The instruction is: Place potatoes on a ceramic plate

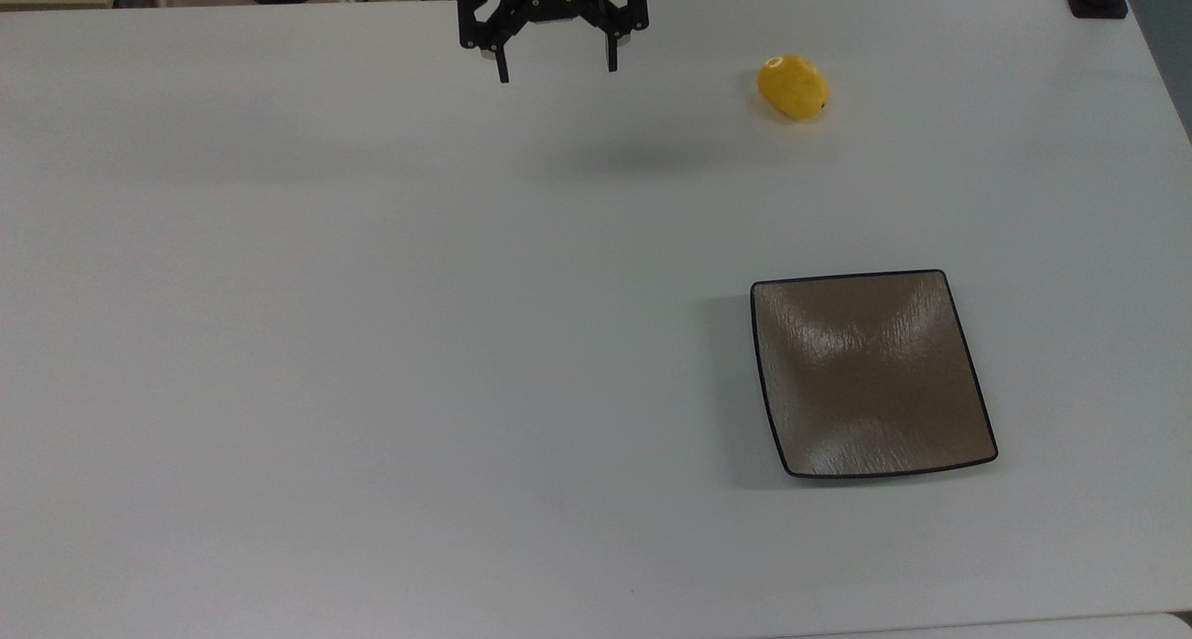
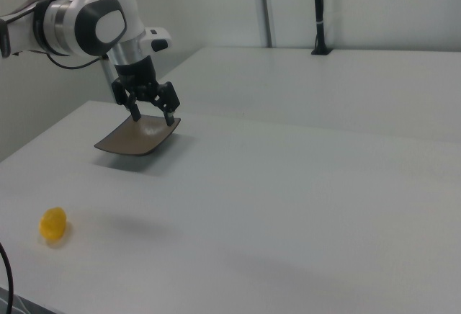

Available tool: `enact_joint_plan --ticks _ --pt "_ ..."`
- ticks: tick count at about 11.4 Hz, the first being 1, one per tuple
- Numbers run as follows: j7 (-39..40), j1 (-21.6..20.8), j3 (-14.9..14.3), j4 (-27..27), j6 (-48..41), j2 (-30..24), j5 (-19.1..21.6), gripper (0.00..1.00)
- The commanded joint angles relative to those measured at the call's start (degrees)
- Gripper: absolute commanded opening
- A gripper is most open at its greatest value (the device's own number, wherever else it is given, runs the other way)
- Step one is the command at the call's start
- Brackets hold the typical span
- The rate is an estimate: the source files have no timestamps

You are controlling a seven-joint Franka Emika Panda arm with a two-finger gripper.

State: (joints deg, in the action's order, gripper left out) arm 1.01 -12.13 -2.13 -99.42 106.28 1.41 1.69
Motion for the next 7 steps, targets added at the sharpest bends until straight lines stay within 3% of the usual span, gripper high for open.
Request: enact_joint_plan --ticks 1,7 --pt "-0.04 0.18 0.02 2.21 -1.87 0.7 -0.02 1.0" --pt "-1.09 -1.05 0.11 1.77 -3.01 0.7 -0.02 1.0"
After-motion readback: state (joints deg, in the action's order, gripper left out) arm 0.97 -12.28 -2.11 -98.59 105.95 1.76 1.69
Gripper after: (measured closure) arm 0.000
